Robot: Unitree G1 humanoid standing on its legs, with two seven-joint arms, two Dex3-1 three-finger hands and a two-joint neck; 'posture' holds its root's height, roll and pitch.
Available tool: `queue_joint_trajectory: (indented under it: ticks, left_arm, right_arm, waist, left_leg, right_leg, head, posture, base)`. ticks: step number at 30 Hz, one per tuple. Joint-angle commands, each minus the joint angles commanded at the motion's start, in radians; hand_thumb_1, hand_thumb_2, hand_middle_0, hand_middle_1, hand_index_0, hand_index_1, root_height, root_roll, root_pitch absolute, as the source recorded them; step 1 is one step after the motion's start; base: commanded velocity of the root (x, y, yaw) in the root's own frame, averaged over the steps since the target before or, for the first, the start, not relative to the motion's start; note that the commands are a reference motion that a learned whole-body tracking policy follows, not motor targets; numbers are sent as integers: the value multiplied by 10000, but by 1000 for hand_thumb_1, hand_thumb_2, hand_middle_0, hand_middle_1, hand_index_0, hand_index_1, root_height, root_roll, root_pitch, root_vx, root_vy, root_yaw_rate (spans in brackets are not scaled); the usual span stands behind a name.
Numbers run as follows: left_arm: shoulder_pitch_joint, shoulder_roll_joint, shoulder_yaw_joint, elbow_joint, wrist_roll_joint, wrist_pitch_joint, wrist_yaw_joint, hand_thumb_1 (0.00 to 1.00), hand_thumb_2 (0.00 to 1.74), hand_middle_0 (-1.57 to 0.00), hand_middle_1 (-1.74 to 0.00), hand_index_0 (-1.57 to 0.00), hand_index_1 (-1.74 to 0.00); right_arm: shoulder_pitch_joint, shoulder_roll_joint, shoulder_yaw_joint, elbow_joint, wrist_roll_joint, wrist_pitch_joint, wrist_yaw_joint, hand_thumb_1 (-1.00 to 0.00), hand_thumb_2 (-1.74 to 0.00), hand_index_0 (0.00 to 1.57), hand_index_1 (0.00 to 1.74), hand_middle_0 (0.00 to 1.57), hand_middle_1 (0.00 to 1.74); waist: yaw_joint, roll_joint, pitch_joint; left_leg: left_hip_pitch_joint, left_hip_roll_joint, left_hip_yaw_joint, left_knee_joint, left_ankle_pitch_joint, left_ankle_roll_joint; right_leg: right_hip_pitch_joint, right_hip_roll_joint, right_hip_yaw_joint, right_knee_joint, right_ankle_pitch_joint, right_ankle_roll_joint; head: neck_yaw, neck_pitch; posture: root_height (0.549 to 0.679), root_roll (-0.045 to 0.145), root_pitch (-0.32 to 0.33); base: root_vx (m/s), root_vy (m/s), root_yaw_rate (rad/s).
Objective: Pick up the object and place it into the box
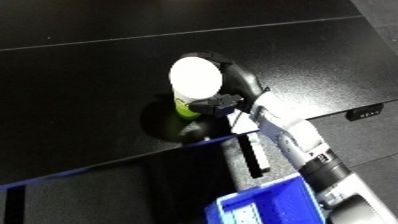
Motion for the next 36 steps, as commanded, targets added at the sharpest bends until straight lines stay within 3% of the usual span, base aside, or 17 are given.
queue_joint_trajectory:
  ticks: [9,18,23,24,25,27,30,36]
  left_arm:
    - [68,-29,45,61,96,-72,-61,0,0,0,0,0,0]
    - [145,-78,276,-51,125,-143,4,0,0,0,0,0,0]
    - [207,-147,537,-87,9,-264,113,0,0,0,0,0,0]
    - [207,-147,537,-87,9,-264,113,0,0,0,0,0,0]
    - [274,-182,656,-70,-20,-337,96,0,0,0,0,0,0]
    - [306,-201,712,-54,-39,-373,84,0,0,0,0,0,0]
    - [436,-321,936,39,-138,-547,38,0,0,0,0,0,0]
    - [563,-584,1201,195,-323,-882,-17,0,0,0,0,0,0]
  right_arm:
    - [201,-161,-230,-303,134,-376,-269,-700,-1218,1099,1218,1099,1218]
    - [1083,-537,-1124,-2412,-186,-1073,-871,-700,-1218,1099,1218,1099,1218]
    - [2485,-684,-2203,-4710,-810,-1450,-1670,-700,-1218,1099,1218,1099,1218]
    - [2485,-684,-2203,-4710,-810,-1450,-1670,-700,-1218,1099,1218,1099,1218]
    - [3092,-711,-2633,-5476,-1023,-1629,-1986,-700,-1218,1099,1218,1099,1218]
    - [3387,-704,-2848,-5813,-1139,-1728,-2138,-700,-1218,1099,1218,1099,1218]
    - [4659,-562,-3726,-6914,-1645,-2270,-2800,-700,-1218,1099,1218,1099,1218]
    - [6435,-132,-4869,-7529,-1860,-3120,-3327,-700,-1218,1099,1218,1099,1218]
  waist:
    - [-96,-44,11]
    - [-527,-173,-37]
    - [-1043,-285,-81]
    - [-1043,-285,-81]
    - [-1232,-318,-90]
    - [-1329,-330,-92]
    - [-1747,-358,-95]
    - [-2360,-347,-19]
  left_leg:
    - [22,58,10,-58,12,-8]
    - [57,221,146,-215,20,-55]
    - [90,376,371,-346,17,-82]
    - [90,376,371,-346,17,-82]
    - [109,428,457,-393,13,-89]
    - [123,454,502,-419,11,-94]
    - [207,566,714,-543,-1,-121]
    - [413,703,1111,-701,-66,-154]
  right_leg:
    - [-12,44,51,-81,44,12]
    - [-87,208,241,-294,144,106]
    - [-186,420,448,-486,227,167]
    - [-186,420,448,-486,227,167]
    - [-220,499,528,-550,255,183]
    - [-234,533,567,-580,267,191]
    - [-276,648,736,-698,314,223]
    - [-302,788,982,-864,379,270]
  head:
    - [214,167]
    - [-72,386]
    - [-314,645]
    - [-314,645]
    - [-301,730]
    - [-299,766]
    - [-112,939]
    - [-15,968]
  posture:
    - [633,62,-73]
    - [635,59,-62]
    - [636,57,-49]
    - [636,57,-49]
    - [637,56,-44]
    - [637,56,-42]
    - [638,57,-33]
    - [640,60,-25]
  base:
    - [-21,-12,-34]
    - [-39,-10,-128]
    - [-49,0,-187]
    - [-51,4,-201]
    - [-51,12,-221]
    - [-49,14,-220]
    - [-39,29,-220]
    - [-42,57,-247]
